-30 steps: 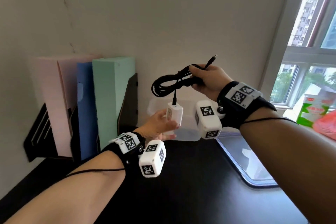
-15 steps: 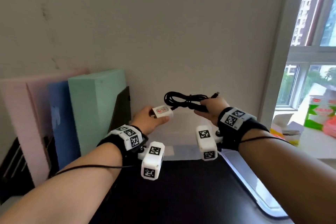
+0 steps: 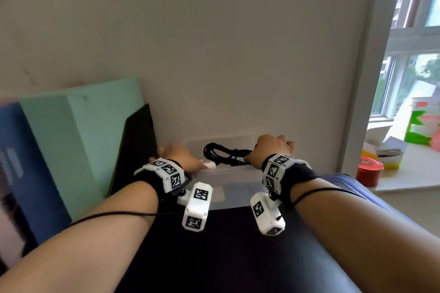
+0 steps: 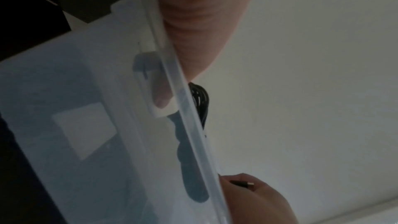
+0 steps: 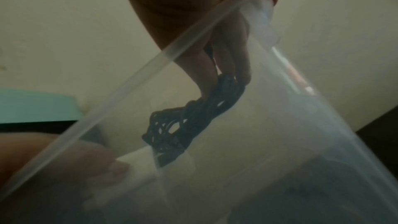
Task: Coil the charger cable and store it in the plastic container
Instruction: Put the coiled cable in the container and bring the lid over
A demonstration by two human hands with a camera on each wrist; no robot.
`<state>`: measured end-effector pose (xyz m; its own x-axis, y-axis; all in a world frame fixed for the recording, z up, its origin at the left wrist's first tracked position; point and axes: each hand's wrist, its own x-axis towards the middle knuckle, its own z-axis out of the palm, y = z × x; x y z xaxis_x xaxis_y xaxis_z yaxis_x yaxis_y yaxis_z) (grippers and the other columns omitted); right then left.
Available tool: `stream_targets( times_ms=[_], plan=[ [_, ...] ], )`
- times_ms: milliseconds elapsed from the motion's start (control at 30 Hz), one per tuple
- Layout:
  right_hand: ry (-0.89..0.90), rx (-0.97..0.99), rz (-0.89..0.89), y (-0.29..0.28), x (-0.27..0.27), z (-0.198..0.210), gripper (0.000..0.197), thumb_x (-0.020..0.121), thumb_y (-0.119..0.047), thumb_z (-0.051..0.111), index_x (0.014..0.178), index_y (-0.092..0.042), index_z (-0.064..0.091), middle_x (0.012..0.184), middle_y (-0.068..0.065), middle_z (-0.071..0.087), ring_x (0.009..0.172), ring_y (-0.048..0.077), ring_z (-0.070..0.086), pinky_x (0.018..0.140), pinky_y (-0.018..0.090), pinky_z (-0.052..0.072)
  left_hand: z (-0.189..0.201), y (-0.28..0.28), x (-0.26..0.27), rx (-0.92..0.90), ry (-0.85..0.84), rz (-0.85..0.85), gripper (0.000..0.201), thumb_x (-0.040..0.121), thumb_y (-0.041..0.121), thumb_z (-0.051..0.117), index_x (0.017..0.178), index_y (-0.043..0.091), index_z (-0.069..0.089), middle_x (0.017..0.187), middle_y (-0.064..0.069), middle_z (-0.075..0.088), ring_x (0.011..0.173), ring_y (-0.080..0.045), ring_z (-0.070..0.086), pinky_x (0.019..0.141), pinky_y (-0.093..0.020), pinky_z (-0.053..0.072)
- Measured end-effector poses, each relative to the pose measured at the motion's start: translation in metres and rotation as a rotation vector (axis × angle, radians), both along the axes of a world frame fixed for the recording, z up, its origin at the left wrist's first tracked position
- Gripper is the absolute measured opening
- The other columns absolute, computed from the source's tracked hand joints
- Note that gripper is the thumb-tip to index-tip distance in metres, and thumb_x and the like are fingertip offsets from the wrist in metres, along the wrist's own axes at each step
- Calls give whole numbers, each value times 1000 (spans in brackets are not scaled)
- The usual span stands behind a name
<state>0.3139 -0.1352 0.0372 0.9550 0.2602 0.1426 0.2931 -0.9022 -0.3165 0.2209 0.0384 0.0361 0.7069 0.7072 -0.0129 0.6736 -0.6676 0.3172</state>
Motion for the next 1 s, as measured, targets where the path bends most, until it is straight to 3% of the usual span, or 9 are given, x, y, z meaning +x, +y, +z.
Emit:
stream_targets(
  times_ms=[100,200,333,400,500,700,800,900,1000],
  plan=[
    [1,-43,5,4,3,1,19,79,-33,61,74,-19,49,95,5,61,121,26,39,93,40,29,-7,10,14,-6,45,32,81,31,69,68,94,18,65,108,-5,63,118,-31,45,100,-40,38],
    [-29,-88,20,5,4,0,19,81,-34,61,83,-18,50,108,6,63,121,27,38,94,40,31,-6,10,18,17,110,-20,74,42,68,63,97,19,68,111,-1,64,114,-26,53,90,-33,35],
    [-19,-135,36,6,5,-1,16,81,-31,61,79,-19,49,104,5,62,118,27,41,92,40,32,5,-3,3,58,203,-139,52,82,53,54,127,28,57,138,8,52,134,-18,40,114,-38,22],
    [11,-116,34,5,5,-1,16,80,-31,62,79,-20,51,93,4,58,102,27,50,87,38,33,5,-5,1,80,195,-161,48,86,48,51,131,31,53,143,8,47,139,-18,33,118,-42,12],
    [40,-63,34,4,6,-5,17,80,-30,61,72,-20,50,84,2,57,81,26,53,77,35,35,3,-4,-2,64,155,-166,46,80,49,58,123,32,59,138,8,51,136,-20,35,115,-40,13],
    [66,-41,74,-6,2,-2,14,77,-16,57,65,-14,50,72,5,55,81,30,62,68,30,49,4,-8,-10,-116,45,-192,24,70,41,75,76,25,59,106,-2,64,100,-20,59,87,-25,45],
    [91,-86,85,-18,-3,1,12,73,-15,60,65,-14,51,74,5,58,82,30,64,72,31,53,5,-20,-16,-139,41,-237,45,77,35,72,114,14,60,118,-5,62,107,-22,58,87,-25,43],
    [104,-95,103,-35,-12,2,15,78,-19,58,65,-13,52,68,3,54,77,28,61,66,29,47,7,-36,-26,-196,70,-276,45,79,33,70,115,7,61,119,-8,64,93,-20,57,79,-25,44],
    [106,-80,132,-52,-22,7,17,82,-26,56,83,-11,63,73,3,59,79,27,59,66,28,44,11,-50,-38,-174,77,-257,66,84,45,62,134,4,47,141,-10,49,123,-24,51,101,-29,39]
  ],
)
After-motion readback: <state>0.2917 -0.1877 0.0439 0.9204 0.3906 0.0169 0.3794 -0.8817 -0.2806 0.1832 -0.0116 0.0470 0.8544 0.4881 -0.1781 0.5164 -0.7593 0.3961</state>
